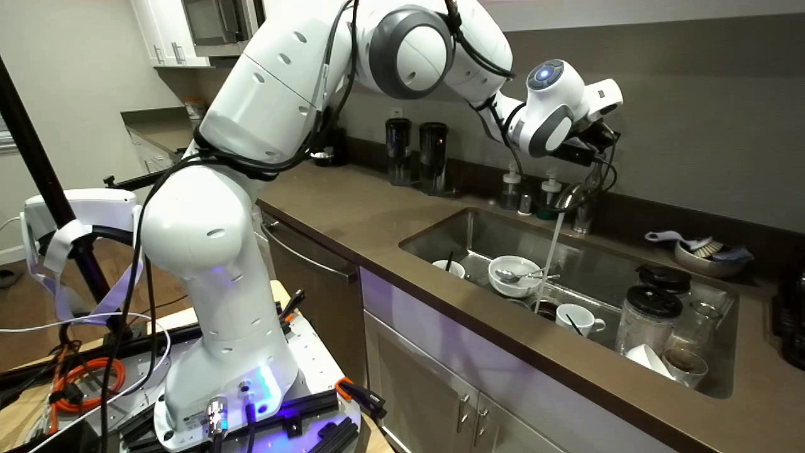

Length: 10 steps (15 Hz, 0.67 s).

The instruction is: Close the tap

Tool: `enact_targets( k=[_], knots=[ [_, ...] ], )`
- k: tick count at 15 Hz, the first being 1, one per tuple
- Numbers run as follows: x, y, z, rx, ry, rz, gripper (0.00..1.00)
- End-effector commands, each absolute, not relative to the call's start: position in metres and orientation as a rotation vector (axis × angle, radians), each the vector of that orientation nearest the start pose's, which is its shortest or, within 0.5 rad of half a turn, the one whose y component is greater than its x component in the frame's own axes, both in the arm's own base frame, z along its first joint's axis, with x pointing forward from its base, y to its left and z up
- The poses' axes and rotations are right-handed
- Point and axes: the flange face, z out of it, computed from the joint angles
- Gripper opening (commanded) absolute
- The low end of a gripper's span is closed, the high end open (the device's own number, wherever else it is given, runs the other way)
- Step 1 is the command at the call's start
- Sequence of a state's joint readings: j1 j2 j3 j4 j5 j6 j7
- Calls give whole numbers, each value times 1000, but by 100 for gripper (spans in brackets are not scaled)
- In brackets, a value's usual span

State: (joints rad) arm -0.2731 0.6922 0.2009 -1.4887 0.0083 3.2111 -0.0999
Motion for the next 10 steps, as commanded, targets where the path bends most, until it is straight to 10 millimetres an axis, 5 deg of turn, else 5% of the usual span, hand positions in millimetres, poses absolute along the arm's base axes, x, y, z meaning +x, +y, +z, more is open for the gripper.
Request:
enact_targets(
  k=[1,10],
  knots=[
    [745,-100,376,-2717,172,-1520,3],
    [738,-100,364,-2698,194,-1523,3]
  ],
)
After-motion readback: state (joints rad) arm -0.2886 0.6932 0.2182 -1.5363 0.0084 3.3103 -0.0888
